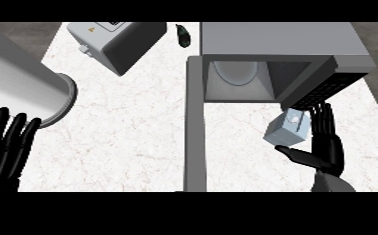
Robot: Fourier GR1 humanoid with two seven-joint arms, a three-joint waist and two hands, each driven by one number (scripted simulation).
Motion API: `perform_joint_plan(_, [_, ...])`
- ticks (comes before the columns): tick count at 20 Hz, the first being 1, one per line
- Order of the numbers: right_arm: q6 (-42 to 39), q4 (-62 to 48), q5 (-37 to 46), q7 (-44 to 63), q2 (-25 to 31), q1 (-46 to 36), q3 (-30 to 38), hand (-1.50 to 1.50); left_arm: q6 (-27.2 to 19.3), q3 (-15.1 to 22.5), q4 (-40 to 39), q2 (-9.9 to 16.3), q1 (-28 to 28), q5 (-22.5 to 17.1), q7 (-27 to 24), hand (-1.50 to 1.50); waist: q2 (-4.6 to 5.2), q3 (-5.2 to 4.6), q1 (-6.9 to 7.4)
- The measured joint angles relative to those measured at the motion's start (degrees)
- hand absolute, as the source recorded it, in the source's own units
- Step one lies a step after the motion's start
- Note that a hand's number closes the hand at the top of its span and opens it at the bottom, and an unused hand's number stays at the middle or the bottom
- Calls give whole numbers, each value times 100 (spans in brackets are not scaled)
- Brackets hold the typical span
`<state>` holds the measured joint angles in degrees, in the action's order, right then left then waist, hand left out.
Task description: Pick up the milk, place it into the microwave and close the microwave
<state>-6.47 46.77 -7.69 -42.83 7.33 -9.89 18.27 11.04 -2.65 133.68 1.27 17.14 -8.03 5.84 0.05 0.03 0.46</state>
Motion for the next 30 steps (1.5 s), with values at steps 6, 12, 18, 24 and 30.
perform_joint_plan(6, [-116,-1412,168,-886,173,-461,25,150,106,-56,18,0,30,-45,-18,-150,4,1,14])
perform_joint_plan(12, [11,-1912,632,-1534,330,-640,-220,150,76,12,52,-51,89,-23,-1,-150,7,0,27])
perform_joint_plan(18, [-234,-1853,593,-1600,202,-746,-370,150,72,39,64,-72,194,-10,-75,-150,-9,-8,6])
perform_joint_plan(24, [-245,-1145,762,-1732,-59,-3,-815,150,137,-146,-37,-26,206,-122,-109,-150,-56,-44,-41])
perform_joint_plan(30, [-87,129,874,-1552,-367,752,-1310,150,215,-212,29,-34,400,-212,-162,-150,-61,-52,-55])
